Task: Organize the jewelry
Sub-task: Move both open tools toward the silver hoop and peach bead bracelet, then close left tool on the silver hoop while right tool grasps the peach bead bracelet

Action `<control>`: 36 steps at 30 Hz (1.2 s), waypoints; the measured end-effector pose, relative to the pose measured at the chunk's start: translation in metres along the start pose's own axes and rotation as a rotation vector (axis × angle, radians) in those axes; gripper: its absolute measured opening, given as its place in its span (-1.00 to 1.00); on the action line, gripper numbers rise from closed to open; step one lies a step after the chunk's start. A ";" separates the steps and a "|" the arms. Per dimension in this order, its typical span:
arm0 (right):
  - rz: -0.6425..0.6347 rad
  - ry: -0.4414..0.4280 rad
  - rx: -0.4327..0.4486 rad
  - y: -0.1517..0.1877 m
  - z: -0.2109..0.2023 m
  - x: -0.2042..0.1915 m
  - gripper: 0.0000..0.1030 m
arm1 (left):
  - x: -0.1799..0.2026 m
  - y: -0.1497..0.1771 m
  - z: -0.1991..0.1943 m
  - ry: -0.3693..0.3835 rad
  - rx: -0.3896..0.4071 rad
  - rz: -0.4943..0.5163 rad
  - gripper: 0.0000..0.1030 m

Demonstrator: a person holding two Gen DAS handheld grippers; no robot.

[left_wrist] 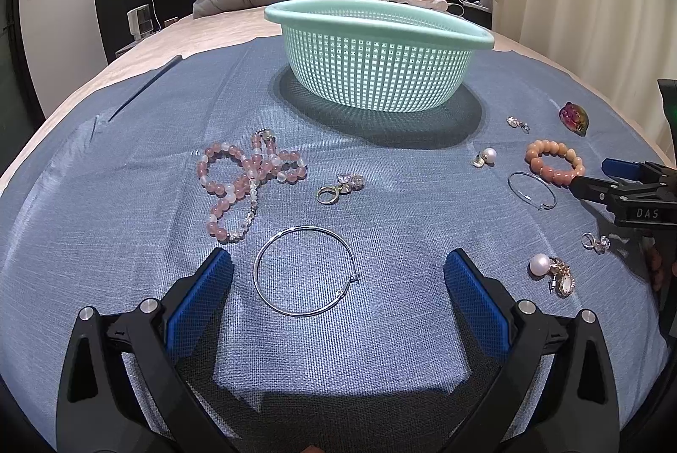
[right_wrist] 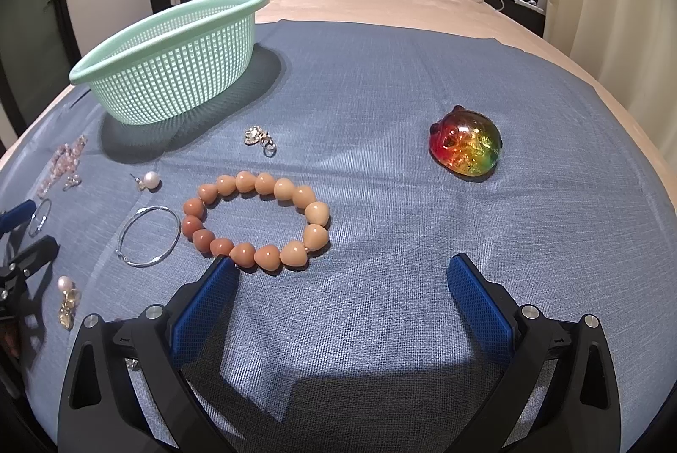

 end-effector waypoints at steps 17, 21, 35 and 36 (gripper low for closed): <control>-0.005 0.009 -0.003 -0.001 -0.001 -0.003 0.88 | 0.003 -0.002 0.002 -0.008 -0.003 0.004 0.90; -0.006 0.009 -0.013 -0.005 -0.003 -0.003 0.87 | 0.003 -0.001 0.001 0.000 -0.002 -0.003 0.90; -0.138 -0.025 0.047 -0.031 -0.019 -0.036 0.85 | -0.045 -0.015 -0.027 0.034 0.020 -0.105 0.90; -0.137 -0.029 0.039 -0.033 -0.017 -0.037 0.85 | -0.048 -0.015 -0.026 0.043 0.013 -0.105 0.90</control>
Point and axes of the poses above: each gripper's, at about its wrist camera, not at the fingertips, and z roughly the way its jaws point, x to its right, y to its underside, the point moved 1 cm from there along z, roughly the way its jaws point, and after that the axes turned 12 degrees about y, right-handed, at the moved point
